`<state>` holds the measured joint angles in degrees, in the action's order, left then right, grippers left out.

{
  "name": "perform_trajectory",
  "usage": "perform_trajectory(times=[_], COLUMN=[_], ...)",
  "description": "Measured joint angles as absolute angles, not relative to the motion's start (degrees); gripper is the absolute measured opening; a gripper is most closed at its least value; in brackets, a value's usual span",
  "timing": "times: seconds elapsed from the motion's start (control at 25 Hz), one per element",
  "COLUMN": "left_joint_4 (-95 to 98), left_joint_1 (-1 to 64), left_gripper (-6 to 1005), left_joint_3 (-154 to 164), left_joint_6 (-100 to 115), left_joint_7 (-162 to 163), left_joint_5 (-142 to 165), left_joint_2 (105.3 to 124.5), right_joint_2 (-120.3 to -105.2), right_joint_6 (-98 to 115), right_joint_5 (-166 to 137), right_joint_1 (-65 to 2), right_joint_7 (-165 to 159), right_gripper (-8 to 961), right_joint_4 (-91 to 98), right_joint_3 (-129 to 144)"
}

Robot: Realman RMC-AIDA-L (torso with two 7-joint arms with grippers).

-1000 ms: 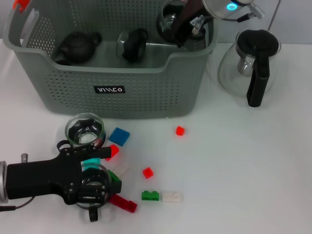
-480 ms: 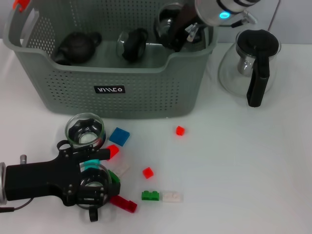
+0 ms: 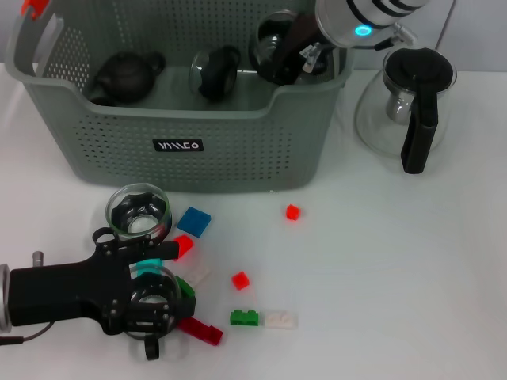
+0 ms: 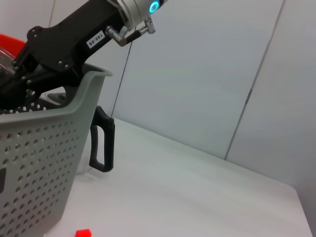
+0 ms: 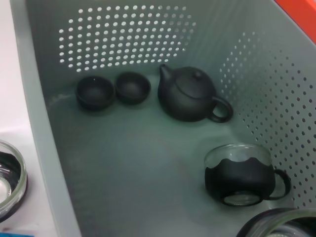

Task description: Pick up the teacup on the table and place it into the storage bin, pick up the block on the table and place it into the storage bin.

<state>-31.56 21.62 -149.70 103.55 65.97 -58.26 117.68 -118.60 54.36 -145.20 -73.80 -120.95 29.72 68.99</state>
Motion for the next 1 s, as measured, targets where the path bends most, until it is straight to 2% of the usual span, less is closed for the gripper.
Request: perform_trajectory(times=[1.0], left_joint_4=[-31.47], left_joint_1=[21.71], left_gripper=[869], left_joint_3=[-149.8], left_joint_6=[103.39], left_joint_7=[65.83], left_joint_5=[-58.41], left_joint_2=[117.89], right_joint_2=[-119.76], right_joint_6=[49.83], right_joint_5=[-145.19], right_joint_1=[-72.6], right_joint_7=[-121.21], right_gripper=[93], right_joint_4=[28.81], right_joint_3=[70.9])
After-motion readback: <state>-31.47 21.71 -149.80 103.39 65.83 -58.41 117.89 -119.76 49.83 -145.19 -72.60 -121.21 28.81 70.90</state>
